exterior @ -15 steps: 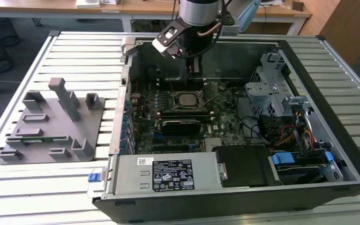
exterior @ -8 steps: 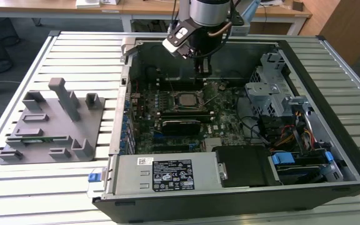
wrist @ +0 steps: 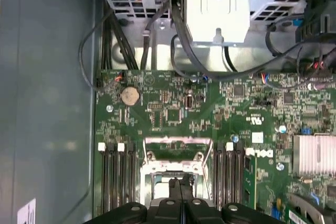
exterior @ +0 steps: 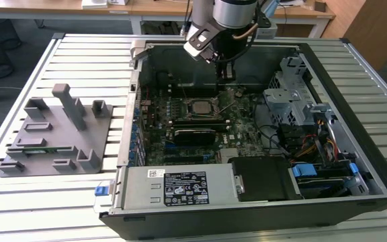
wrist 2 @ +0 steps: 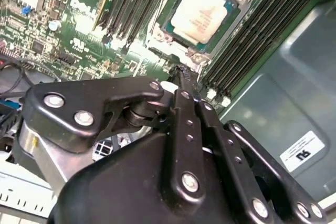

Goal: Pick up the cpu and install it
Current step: 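Close the cpu cover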

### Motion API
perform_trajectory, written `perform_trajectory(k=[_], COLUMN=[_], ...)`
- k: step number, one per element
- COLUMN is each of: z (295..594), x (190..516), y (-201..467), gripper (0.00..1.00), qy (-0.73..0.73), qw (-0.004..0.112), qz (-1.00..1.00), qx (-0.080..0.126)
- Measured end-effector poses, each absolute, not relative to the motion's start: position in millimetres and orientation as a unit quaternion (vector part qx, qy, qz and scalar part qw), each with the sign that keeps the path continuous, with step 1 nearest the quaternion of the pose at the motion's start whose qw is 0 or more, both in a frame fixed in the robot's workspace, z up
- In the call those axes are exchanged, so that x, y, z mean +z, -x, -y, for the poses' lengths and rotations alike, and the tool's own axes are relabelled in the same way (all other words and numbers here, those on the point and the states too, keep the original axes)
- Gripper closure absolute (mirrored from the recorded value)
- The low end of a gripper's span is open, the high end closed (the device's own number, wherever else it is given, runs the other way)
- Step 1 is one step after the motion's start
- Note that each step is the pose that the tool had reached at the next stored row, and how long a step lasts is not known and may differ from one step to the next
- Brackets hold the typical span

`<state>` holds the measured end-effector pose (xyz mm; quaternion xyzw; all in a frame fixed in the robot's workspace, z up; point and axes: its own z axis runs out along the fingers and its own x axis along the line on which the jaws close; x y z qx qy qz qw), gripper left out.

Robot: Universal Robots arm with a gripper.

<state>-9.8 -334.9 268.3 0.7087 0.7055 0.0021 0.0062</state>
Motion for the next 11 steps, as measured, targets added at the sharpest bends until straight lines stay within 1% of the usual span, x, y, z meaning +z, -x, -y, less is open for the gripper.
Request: perform_trajectory(k=[11], z=[337], x=[266], y=[-2], gripper=[0.89], qy=[-0.703], qw=[0.006], qz=[-0.711], qx=[0.002])
